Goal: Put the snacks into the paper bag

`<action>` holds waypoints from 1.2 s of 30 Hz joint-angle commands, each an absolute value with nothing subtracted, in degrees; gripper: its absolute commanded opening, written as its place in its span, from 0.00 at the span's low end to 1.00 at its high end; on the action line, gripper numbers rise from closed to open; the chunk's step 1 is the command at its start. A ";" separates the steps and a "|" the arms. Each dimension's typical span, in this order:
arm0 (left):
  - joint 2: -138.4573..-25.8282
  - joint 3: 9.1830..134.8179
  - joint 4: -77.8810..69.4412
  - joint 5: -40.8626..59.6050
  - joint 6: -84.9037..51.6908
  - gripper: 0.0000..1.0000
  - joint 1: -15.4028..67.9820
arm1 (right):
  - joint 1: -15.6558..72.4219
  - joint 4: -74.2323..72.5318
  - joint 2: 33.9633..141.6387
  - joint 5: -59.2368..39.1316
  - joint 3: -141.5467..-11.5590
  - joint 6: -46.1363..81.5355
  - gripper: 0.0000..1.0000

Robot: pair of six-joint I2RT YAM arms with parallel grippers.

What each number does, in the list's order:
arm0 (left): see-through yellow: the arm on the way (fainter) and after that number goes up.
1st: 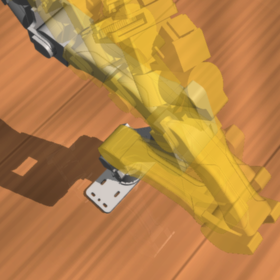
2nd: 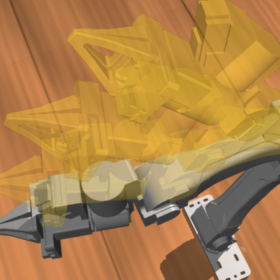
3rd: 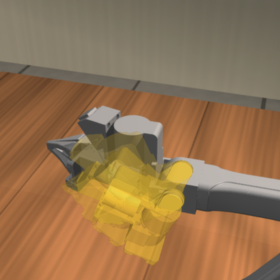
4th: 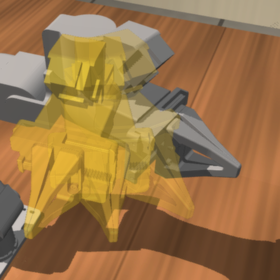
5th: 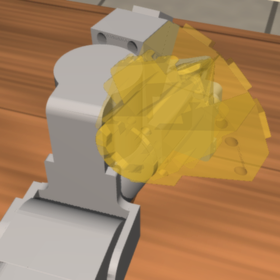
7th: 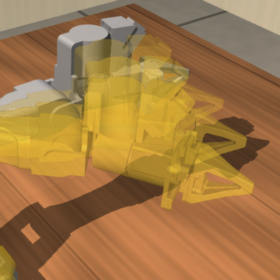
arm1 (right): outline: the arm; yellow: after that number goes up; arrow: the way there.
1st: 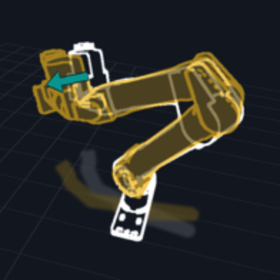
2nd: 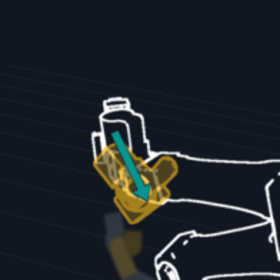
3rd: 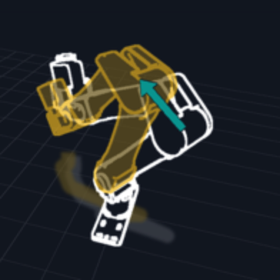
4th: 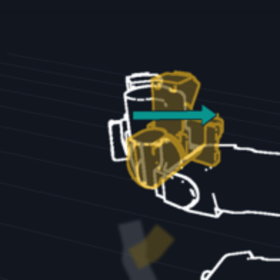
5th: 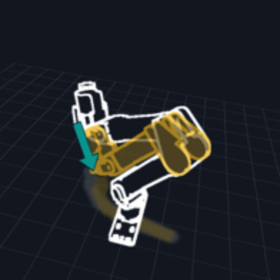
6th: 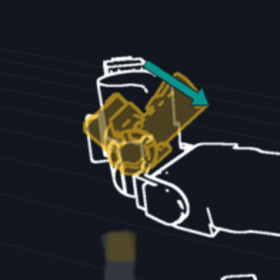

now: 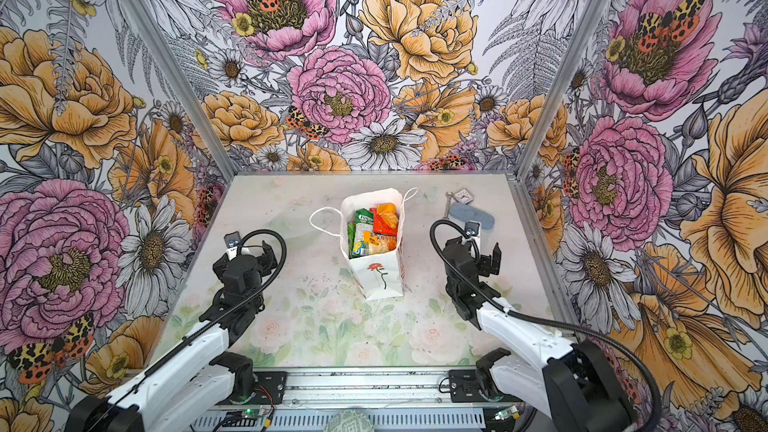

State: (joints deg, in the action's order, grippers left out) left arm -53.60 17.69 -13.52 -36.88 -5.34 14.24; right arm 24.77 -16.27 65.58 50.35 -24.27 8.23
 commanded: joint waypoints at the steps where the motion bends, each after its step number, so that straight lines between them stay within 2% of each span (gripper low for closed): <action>1: -62.09 17.08 -28.22 -29.30 0.79 0.99 12.87 | 24.03 -36.49 71.44 50.32 -22.60 -0.02 1.00; 4: -71.20 20.49 -32.42 -31.42 4.59 0.99 12.85 | 21.34 -45.65 79.80 47.22 -21.14 -0.33 1.00; 8: -80.08 21.40 -44.67 -21.54 14.09 0.99 11.54 | 19.59 -53.30 84.29 44.63 -21.35 -6.70 0.98; 10: -81.33 25.94 -36.30 -18.32 13.62 0.99 10.66 | 17.96 -60.83 86.00 41.77 -18.63 -7.73 0.99; 12: -81.59 26.45 -35.14 -12.99 15.12 0.99 10.62 | 16.14 -65.99 88.35 39.77 -17.27 -7.48 1.00; 13: -81.40 26.12 -35.35 -12.40 15.39 0.99 10.63 | 15.39 -64.17 87.57 39.65 -17.67 -5.99 1.00; 16: -79.57 23.60 -39.20 -12.40 13.22 0.99 9.49 | 10.24 -58.38 84.67 31.38 -17.48 -0.66 1.00; 19: -80.48 18.37 -50.96 -4.49 9.94 0.99 6.71 | 5.65 -56.53 83.68 25.58 -17.15 3.78 1.00; 20: -82.24 16.72 -57.26 -5.05 9.54 0.99 6.38 | 5.06 -56.08 83.60 24.16 -17.23 4.11 1.00; 22: -83.42 15.21 -60.47 -10.83 5.22 0.99 4.68 | 4.51 -54.70 84.63 21.84 -18.42 3.91 1.00; 24: -89.66 15.70 -66.30 -10.21 2.86 0.99 2.55 | 3.36 -53.00 86.63 20.34 -19.83 5.09 1.00; 25: -90.57 17.19 -65.50 -11.32 2.44 0.99 2.27 | 3.09 -55.92 88.92 20.32 -20.32 4.27 1.00; 26: -88.04 18.98 -57.01 -11.18 1.29 0.98 1.82 | 2.84 -50.44 87.19 19.64 -21.44 5.68 1.00; 27: -87.59 21.59 -51.37 -10.29 0.11 0.99 0.73 | 1.40 -51.03 87.70 18.17 -21.31 6.54 1.00; 29: -88.88 20.17 -56.73 -9.18 -0.40 0.99 -0.13 | 0.98 -49.30 86.92 18.04 -21.62 7.39 1.00; 36: -88.76 19.97 -56.80 -11.56 -2.33 0.99 -0.62 | 0.97 -51.00 87.52 18.30 -21.46 6.87 1.00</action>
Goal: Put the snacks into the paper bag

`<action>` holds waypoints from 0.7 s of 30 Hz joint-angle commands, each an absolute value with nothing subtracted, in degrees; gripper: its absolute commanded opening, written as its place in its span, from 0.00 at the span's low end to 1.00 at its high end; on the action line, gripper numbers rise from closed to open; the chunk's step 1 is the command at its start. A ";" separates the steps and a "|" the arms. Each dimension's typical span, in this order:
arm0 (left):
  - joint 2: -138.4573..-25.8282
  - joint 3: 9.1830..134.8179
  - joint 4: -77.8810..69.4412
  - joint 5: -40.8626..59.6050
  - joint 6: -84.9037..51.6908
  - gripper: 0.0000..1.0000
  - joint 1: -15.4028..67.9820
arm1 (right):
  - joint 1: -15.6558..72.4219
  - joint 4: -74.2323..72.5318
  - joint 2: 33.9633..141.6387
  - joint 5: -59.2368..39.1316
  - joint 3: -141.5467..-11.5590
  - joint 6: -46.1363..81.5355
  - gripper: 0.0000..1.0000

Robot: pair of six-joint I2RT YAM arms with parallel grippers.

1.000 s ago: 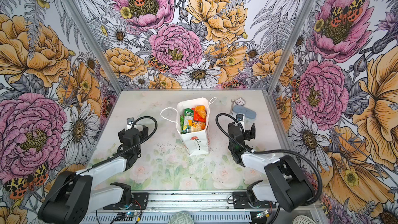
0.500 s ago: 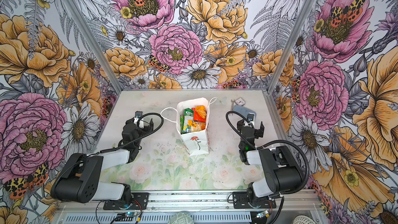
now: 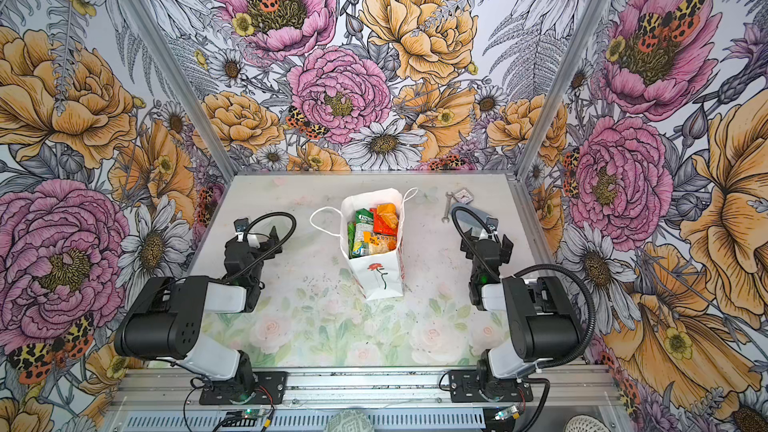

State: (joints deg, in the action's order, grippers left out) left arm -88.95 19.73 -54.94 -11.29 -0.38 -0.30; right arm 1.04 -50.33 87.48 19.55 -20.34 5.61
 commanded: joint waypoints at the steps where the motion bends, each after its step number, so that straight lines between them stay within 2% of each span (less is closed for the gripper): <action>1: -88.70 19.87 -56.90 -11.58 -2.32 0.99 -0.62 | 0.97 -49.97 87.24 18.28 -21.53 7.23 1.00; 21: -88.68 20.04 -56.63 -11.59 -1.76 0.99 -0.09 | 1.28 -50.48 87.44 18.63 -21.52 6.78 1.00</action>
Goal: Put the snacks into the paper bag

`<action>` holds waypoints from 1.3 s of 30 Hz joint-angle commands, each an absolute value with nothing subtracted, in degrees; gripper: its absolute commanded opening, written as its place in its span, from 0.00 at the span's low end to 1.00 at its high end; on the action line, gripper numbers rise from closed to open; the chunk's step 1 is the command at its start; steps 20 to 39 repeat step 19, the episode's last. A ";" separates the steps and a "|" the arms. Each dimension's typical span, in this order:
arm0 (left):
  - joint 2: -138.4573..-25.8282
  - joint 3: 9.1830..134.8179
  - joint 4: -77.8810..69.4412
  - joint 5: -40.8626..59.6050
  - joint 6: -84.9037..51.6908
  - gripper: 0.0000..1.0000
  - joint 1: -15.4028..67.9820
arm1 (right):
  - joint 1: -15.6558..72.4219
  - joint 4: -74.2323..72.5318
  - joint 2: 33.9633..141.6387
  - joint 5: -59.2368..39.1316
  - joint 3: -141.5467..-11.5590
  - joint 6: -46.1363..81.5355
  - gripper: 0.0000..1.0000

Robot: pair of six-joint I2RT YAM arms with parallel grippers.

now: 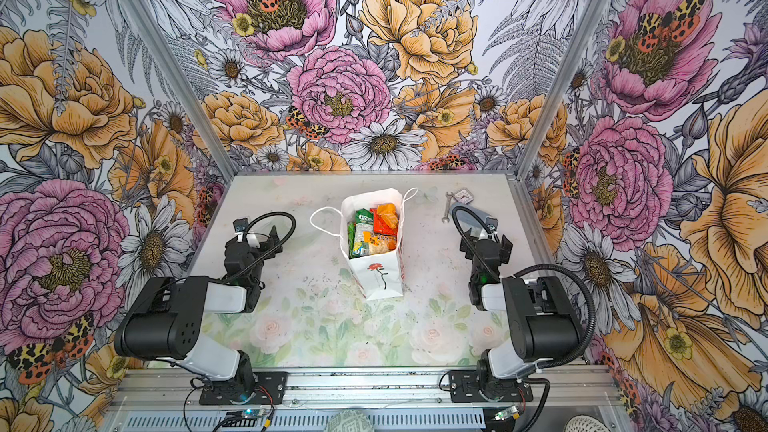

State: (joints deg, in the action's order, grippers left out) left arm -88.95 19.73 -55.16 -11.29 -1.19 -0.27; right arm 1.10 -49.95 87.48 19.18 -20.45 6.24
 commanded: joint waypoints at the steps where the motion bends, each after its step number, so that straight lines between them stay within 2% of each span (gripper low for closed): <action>1: -88.68 20.04 -56.63 -11.57 -1.76 0.99 -0.09 | 1.32 -50.51 87.45 18.63 -21.47 6.78 1.00; 6: -88.68 20.04 -56.60 -11.53 -1.76 0.99 -0.09 | 1.41 -50.72 87.45 18.52 -21.41 6.59 1.00; 11: -88.68 20.17 -56.52 -12.83 -1.68 0.99 0.00 | 1.58 -49.90 87.53 13.84 -21.99 4.51 1.00; 39: -88.70 20.16 -56.46 -13.58 -1.55 0.99 0.08 | 1.70 -50.77 87.45 14.91 -21.39 4.58 1.00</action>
